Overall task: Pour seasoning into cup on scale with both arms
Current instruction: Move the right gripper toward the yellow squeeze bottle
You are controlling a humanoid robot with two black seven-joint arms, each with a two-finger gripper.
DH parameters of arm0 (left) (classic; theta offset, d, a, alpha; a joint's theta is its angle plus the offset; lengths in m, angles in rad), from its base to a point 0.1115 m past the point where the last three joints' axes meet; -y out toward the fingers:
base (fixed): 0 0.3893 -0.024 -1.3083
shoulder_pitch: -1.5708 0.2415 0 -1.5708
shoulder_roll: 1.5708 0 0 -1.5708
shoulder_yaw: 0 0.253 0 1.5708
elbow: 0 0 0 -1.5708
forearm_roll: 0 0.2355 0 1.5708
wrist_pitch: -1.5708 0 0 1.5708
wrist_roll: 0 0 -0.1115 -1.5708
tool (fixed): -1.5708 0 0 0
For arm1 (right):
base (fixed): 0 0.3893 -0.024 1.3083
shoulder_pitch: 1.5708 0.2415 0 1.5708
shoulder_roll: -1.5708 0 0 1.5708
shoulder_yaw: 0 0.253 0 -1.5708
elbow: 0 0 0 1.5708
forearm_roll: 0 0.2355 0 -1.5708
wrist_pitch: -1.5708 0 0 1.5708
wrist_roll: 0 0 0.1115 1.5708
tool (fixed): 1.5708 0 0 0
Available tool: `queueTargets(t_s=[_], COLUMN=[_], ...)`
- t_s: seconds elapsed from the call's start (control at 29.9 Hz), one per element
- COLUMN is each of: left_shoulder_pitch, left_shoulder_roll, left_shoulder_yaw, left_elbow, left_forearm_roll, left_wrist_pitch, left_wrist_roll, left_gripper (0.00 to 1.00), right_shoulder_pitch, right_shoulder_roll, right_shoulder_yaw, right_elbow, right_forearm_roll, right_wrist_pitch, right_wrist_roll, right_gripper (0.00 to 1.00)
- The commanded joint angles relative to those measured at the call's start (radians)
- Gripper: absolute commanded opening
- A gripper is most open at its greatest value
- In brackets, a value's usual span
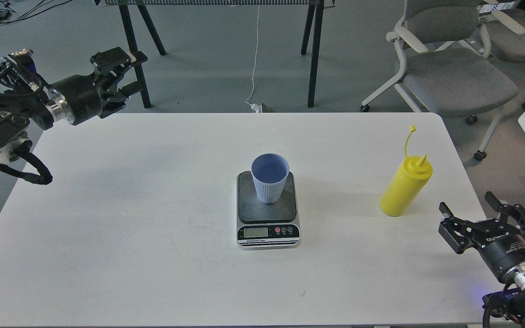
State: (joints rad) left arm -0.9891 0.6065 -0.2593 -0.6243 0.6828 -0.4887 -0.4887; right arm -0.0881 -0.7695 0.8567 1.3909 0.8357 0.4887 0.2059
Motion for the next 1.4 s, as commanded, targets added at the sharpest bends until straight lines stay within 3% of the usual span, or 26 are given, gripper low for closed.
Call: queueTargets(t_s=[0.0,0.33,1.37], left_shoulder_pitch=[0.014,0.024,0.03], left_shoulder_roll=[0.004,0.01,0.007], left_shoulder_yaw=[0.0,0.0,0.0], left_elbow=[0.0,0.0,-0.002], left_forearm_roll=[0.0,0.0,-0.002], left_wrist_pitch=[0.0,0.0,0.0], left_wrist_roll=[0.0,0.0,0.0], left_gripper=[0.87,0.87,0.87], right_shoulder_pitch=[0.039,0.152,0.206], right_shoulder_roll=[0.051,0.134,0.32], right_shoulder_yaw=[-0.007,-0.077,-0.087], right_elbow=[-0.061,-0.144,-0.317], right_forearm_roll=[-0.03,-0.075,-0.174], right_wrist_pitch=[0.0,0.0,0.0], right_wrist_roll=[-0.002,-0.008,-0.014], right_gripper=[1.0,0.99,0.99])
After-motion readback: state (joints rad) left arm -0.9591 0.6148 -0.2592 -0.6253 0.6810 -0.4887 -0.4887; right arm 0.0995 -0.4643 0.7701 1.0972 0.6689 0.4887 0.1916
